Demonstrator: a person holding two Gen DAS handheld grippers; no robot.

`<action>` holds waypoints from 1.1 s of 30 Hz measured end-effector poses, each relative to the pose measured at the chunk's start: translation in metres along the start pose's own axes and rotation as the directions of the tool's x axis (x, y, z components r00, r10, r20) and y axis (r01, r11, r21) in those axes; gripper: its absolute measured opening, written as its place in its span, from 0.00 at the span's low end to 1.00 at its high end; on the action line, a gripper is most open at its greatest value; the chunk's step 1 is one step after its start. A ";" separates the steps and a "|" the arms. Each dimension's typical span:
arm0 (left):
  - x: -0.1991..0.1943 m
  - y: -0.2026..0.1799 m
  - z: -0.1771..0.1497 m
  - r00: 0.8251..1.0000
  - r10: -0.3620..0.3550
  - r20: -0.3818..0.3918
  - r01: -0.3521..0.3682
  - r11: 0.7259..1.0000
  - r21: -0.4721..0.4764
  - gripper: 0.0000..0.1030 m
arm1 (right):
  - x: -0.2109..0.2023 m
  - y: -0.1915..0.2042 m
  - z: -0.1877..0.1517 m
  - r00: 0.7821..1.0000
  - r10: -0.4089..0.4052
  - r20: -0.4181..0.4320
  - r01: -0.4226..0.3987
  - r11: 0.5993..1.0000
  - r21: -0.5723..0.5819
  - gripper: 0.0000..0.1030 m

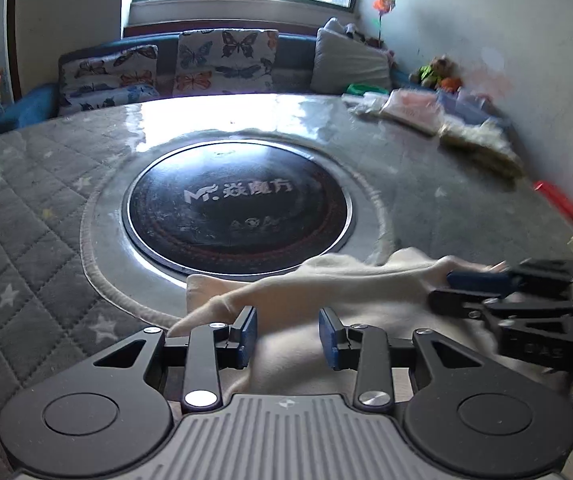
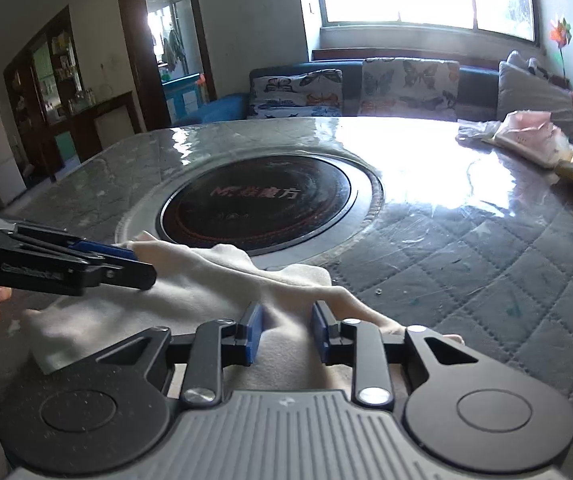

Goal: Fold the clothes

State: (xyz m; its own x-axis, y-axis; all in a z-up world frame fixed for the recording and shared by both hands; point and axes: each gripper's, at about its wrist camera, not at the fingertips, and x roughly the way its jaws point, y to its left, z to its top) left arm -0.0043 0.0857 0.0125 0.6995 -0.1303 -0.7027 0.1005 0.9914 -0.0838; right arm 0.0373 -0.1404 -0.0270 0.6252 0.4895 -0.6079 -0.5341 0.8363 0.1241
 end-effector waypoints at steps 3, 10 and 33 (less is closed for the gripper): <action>0.001 -0.002 -0.001 1.000 0.007 0.007 -0.007 1.000 0.012 0.38 | -0.001 0.003 -0.001 1.000 -0.007 0.007 0.007 1.000 -0.005 0.30; -0.025 0.006 -0.004 0.999 0.006 0.042 -0.004 0.999 -0.043 0.51 | -0.004 0.008 0.002 1.000 0.019 0.016 -0.019 1.000 0.003 0.41; -0.029 0.033 -0.028 0.998 0.050 -0.038 -0.056 0.984 -0.169 0.79 | 0.010 0.029 -0.009 1.000 0.023 -0.014 -0.024 0.996 -0.083 1.00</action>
State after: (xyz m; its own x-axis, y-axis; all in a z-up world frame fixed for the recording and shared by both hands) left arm -0.0409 0.1229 0.0103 0.6766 -0.0797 -0.7320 -0.0601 0.9848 -0.1627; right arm 0.0229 -0.1138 -0.0365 0.6047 0.5046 -0.6162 -0.5941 0.8011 0.0730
